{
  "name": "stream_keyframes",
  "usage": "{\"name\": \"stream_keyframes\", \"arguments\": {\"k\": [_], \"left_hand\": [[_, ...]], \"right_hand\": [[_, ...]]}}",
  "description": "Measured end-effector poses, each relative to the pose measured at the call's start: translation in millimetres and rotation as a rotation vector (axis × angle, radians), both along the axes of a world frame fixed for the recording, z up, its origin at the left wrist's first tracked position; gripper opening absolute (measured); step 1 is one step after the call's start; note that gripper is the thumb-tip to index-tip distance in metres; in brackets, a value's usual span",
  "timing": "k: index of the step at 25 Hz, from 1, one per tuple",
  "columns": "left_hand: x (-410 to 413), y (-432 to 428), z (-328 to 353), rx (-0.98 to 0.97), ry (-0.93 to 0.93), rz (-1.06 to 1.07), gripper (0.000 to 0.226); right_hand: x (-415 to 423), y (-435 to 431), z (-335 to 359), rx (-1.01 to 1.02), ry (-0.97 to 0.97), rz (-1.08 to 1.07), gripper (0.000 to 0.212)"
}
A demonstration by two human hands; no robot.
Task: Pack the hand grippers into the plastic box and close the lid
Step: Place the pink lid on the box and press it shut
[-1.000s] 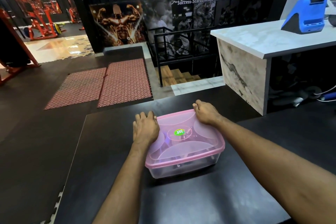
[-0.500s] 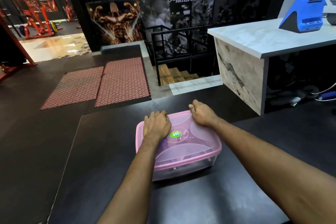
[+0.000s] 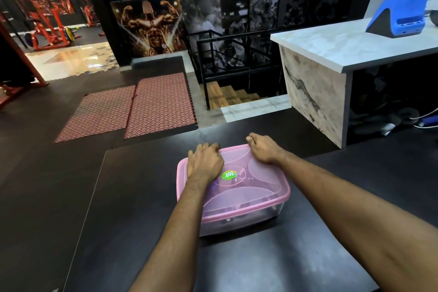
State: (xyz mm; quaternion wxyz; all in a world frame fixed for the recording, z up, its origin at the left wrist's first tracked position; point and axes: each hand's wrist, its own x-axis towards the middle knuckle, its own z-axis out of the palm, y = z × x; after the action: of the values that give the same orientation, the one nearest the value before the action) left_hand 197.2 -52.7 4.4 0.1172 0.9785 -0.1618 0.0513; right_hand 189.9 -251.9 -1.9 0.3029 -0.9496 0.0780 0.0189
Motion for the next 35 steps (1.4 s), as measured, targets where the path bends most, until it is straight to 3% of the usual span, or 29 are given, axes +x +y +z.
{"name": "stream_keyframes", "arguments": {"k": [7,10,14,18,23,26,29,35], "left_hand": [[-2.8,4.9,3.2,-0.034,0.049,-0.034,0.048],[-0.7,8.7,8.2,-0.024,0.129,0.026,0.043],[1.6,15.4,8.3,0.050,0.159,0.138,0.057],[0.4,16.7,5.6,0.055,0.098,0.172,0.049],[-7.4,34.0,18.9,-0.125,0.168,0.071,0.046],[-25.7,74.2,23.5,-0.296,0.049,0.345,0.041],[-59.6,102.2,16.8,-0.349,0.265,0.632,0.056],[-73.8,99.3,5.4,-0.478,0.283,0.591,0.065]], "right_hand": [[-17.8,10.5,13.9,-0.075,-0.049,-0.128,0.037],[-18.1,24.4,25.1,-0.091,0.081,-0.137,0.045],[-13.4,39.6,24.7,-0.080,0.208,-0.087,0.058],[-11.7,43.6,18.2,-0.075,0.184,-0.153,0.050],[-33.1,45.2,28.7,-0.085,-0.123,-0.309,0.038],[-50.7,32.5,36.6,-0.055,0.038,-0.429,0.045],[-74.3,33.8,27.8,-0.122,0.264,-0.458,0.060],[-95.4,44.9,10.8,-0.028,0.184,-0.521,0.081]]}}
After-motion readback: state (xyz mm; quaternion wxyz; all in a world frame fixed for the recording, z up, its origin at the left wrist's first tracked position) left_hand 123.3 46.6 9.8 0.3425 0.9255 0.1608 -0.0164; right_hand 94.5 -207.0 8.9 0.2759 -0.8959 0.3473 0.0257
